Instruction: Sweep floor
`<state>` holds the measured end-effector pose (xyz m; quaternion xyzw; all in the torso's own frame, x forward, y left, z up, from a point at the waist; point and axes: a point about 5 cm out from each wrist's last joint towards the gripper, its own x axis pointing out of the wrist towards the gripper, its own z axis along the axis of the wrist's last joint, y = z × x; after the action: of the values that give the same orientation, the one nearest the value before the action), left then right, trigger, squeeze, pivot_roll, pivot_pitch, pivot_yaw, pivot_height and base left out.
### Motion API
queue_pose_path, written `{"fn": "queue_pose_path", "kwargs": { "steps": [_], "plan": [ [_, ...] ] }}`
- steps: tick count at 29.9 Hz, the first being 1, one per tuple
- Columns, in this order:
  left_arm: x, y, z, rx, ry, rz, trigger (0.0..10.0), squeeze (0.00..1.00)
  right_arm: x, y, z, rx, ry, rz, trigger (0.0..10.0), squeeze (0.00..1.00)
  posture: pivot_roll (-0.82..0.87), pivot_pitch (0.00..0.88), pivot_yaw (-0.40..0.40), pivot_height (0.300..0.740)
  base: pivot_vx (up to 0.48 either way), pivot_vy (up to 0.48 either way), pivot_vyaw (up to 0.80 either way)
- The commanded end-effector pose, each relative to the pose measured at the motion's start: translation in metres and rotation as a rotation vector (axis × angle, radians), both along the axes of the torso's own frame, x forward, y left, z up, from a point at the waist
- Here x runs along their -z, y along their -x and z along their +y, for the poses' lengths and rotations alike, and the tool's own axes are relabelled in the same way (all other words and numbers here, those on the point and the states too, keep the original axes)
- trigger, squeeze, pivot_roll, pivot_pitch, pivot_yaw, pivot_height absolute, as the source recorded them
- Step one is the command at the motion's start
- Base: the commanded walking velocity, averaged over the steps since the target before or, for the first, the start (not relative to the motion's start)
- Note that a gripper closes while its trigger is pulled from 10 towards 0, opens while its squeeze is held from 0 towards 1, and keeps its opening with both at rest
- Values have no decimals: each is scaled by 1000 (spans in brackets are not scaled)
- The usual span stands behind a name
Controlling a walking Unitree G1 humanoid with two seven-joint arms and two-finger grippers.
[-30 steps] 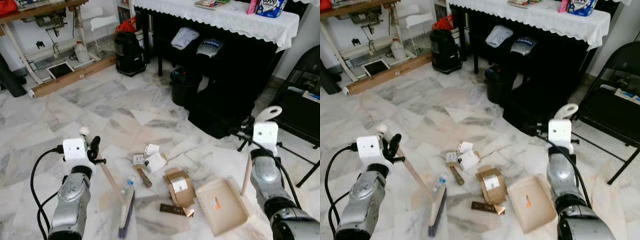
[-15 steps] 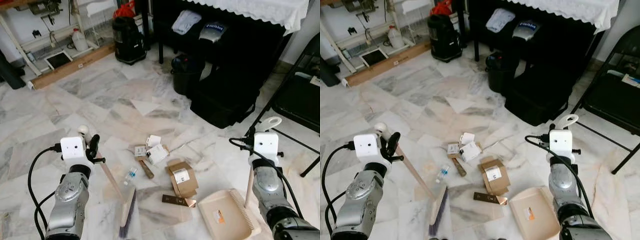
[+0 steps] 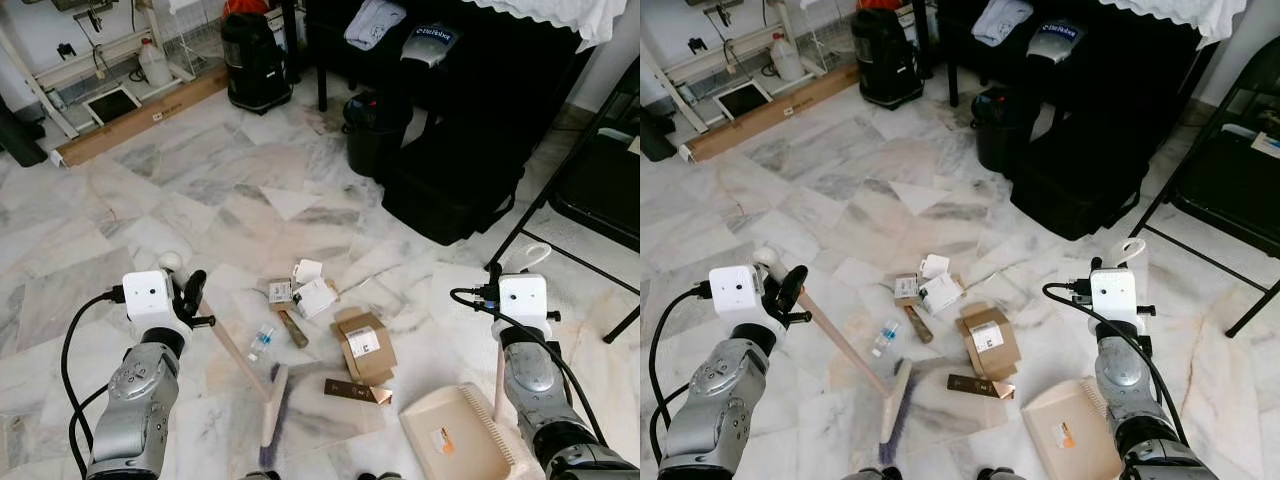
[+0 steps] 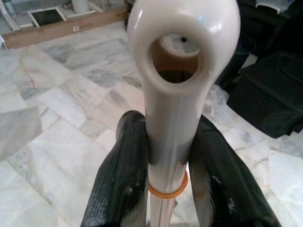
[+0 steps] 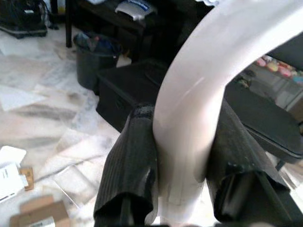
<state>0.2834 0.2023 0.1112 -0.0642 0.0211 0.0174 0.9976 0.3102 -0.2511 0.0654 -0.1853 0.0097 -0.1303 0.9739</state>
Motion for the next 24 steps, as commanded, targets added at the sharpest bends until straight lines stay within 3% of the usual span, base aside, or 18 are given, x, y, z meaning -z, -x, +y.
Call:
{"fn": "queue_pose_path", "kwargs": {
  "steps": [1, 5, 11, 15, 18, 24],
  "plan": [
    [1, 4, 3, -3, 1, 17, 10000, 0, 11, 6, 0, -2, 40, 65, 10000, 0, 55, 198, 48, 740, 0, 0, 0],
    [0, 5, 3, -2, 4, 20, 10000, 0, -2, 6, -6, 53, 80, -46, 10000, 0, 56, 196, 48, 740, 0, 0, 0],
    [-2, 7, 4, -6, -2, 14, 10000, 0, -7, 5, 0, 24, 111, -98, 10000, 0, 66, 191, 49, 740, 0, 0, 0],
    [-3, 7, 5, -5, -5, 12, 10000, 0, -8, 3, 6, 53, -6, -124, 10000, 0, 66, 191, 51, 740, 0, 0, 0],
    [-5, 6, 5, -5, -3, 5, 10000, 0, -7, 3, 0, 123, -94, -140, 10000, 0, 74, 188, 51, 740, 0, 0, 0],
    [-7, 7, 4, -5, 10, -8, 10000, 0, -11, 2, -5, 151, -194, -181, 10000, 0, 78, 190, 50, 740, 0, 0, 0]
  ]
}}
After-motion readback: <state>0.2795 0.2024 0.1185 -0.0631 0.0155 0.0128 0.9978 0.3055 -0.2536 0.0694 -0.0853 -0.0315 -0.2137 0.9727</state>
